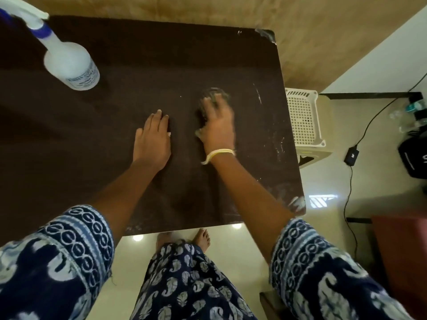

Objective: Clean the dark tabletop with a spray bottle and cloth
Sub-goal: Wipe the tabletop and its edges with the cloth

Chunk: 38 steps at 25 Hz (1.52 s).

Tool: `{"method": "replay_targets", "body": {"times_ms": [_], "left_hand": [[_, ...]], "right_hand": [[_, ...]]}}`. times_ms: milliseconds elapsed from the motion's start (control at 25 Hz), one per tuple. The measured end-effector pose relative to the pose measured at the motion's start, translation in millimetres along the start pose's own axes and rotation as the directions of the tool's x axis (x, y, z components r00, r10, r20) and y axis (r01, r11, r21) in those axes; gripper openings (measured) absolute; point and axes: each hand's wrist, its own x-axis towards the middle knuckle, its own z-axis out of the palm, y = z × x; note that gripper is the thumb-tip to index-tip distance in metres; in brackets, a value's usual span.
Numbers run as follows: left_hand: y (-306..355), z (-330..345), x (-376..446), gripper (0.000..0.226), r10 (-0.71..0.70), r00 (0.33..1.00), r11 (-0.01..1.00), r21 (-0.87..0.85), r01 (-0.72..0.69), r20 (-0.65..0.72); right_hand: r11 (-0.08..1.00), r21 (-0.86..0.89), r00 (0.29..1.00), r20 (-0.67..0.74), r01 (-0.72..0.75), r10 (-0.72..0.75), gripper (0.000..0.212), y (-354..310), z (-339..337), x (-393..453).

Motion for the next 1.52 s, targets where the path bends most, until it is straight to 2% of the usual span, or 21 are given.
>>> {"method": "replay_targets", "body": {"times_ms": [80,160,240,320,480,560,600,640,720,760,800,880,920,1000,1120,1240,1320,1400,1440,1480,1520], "left_hand": [[-9.5,-2.2,13.5,0.051,-0.032,0.999,0.999,-0.016,0.031,-0.024],[-17.8,-2.6,29.5,0.052,-0.019,0.999,1.000,0.010,0.019,-0.034],[-23.3,-3.7,48.2,0.054,0.014,0.999,0.999,0.037,-0.013,-0.032],[-23.5,-5.7,67.2,0.056,0.015,0.999,0.999,0.040,-0.013,-0.034],[-18.1,-9.2,102.9,0.056,0.025,0.999,1.000,0.015,-0.025,-0.043],[-18.6,-6.5,111.4,0.056,0.023,0.999,1.000,0.003,-0.023,-0.045],[-19.2,-4.5,112.4,0.056,0.018,0.999,1.000,-0.003,-0.018,-0.050],[-20.1,-2.5,113.2,0.055,0.015,0.998,1.000,-0.012,-0.016,-0.060],[-20.7,0.8,113.8,0.055,0.014,0.996,0.999,-0.032,-0.017,-0.086],[-21.1,1.9,114.3,0.055,0.014,0.996,0.999,-0.041,-0.018,-0.091],[-21.6,2.2,113.9,0.055,0.008,0.996,0.999,-0.048,-0.013,-0.094],[-22.9,1.7,114.3,0.055,-0.002,0.995,0.999,-0.050,-0.003,-0.104],[-22.9,1.1,113.8,0.056,-0.002,0.995,0.999,-0.051,-0.004,-0.105],[-21.6,0.0,112.8,0.056,0.000,0.995,0.998,-0.063,-0.006,-0.098],[-20.9,-2.8,112.7,0.056,-0.004,0.997,0.998,-0.059,-0.001,-0.083],[-20.7,-3.0,113.2,0.056,-0.006,0.996,0.998,-0.056,0.001,-0.089],[-21.0,-2.8,113.2,0.056,-0.012,0.996,0.998,-0.062,0.006,-0.089],[-21.1,-2.5,112.9,0.056,-0.012,0.996,0.999,-0.052,0.007,-0.089],[-20.8,-2.0,113.6,0.056,-0.011,0.995,0.999,-0.050,0.006,-0.098],[-20.5,-1.1,114.0,0.056,-0.013,0.994,0.998,-0.061,0.007,-0.107],[-20.8,-0.1,114.3,0.056,-0.025,0.993,0.996,-0.084,0.015,-0.115]], "right_hand": [[0.970,-0.076,0.962,0.167,0.231,-0.216,0.073,-32.8,32.1,7.7],[0.940,-0.137,0.933,0.230,0.313,-0.277,0.065,-26.8,44.0,22.0],[0.967,-0.160,0.974,0.149,0.196,-0.172,0.076,0.6,35.0,42.2],[0.984,-0.174,0.998,0.044,-0.034,0.042,0.077,36.7,12.7,62.3],[0.912,-0.044,0.905,-0.151,-0.409,0.398,0.067,91.9,-26.8,90.7],[0.869,0.039,0.850,-0.192,-0.493,0.491,0.064,78.5,-26.8,101.5],[0.873,0.087,0.848,-0.209,-0.480,0.487,0.065,61.1,-20.1,107.8],[0.898,0.124,0.872,-0.212,-0.423,0.441,0.066,37.8,-7.6,114.9],[0.993,0.044,0.983,-0.139,-0.111,0.116,0.065,-17.6,25.1,123.5],[0.996,-0.005,0.996,-0.040,0.085,-0.085,0.061,-41.4,42.5,124.7],[0.974,-0.024,0.973,0.050,0.226,-0.224,0.055,-56.2,57.6,127.6],[0.943,-0.097,0.940,0.166,0.318,-0.299,0.055,-55.7,66.2,149.1],[0.953,-0.129,0.953,0.166,0.275,-0.253,0.064,-44.5,61.2,161.1],[0.986,-0.153,0.994,0.098,0.061,-0.046,0.078,-10.9,39.5,175.1],[0.954,-0.128,0.962,-0.047,-0.272,0.269,0.074,51.0,2.0,172.0],[0.910,-0.074,0.906,-0.156,-0.408,0.394,0.064,77.5,-20.4,159.2],[0.899,-0.011,0.878,-0.221,-0.438,0.425,0.065,66.6,-15.6,157.1],[0.941,0.032,0.920,-0.205,-0.336,0.335,0.071,26.4,4.0,156.3],[0.984,0.012,0.977,-0.118,-0.180,0.180,0.073,1.3,20.2,157.2],[0.999,-0.009,0.999,0.015,0.037,-0.037,0.070,-23.5,37.4,158.2],[0.963,-0.017,0.954,0.141,0.271,-0.266,0.064,-45.6,55.3,160.0]]}}
